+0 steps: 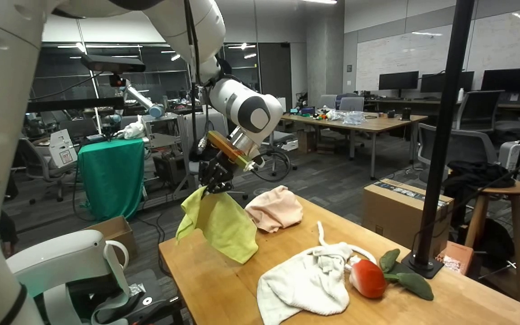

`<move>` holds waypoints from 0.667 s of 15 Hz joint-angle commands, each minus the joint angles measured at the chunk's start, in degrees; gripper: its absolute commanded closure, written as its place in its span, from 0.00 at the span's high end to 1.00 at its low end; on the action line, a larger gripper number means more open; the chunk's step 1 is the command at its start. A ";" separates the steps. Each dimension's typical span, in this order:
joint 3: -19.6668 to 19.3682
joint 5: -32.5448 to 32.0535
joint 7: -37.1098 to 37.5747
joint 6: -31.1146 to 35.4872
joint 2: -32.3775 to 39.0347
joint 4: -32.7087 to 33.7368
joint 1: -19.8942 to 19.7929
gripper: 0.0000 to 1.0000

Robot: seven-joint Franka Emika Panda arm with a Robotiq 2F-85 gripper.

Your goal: Separate the pile of clothes on the table

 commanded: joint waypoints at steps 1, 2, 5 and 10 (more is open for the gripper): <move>0.14 4.10 1.20 -1.56 2.24 1.23 -1.20 0.01; 0.24 4.90 1.01 -2.57 2.66 1.39 -1.54 0.01; 0.46 5.80 -0.23 -6.93 3.09 1.35 -2.31 0.01; 0.37 7.23 0.15 -7.73 2.27 -0.12 -1.81 0.01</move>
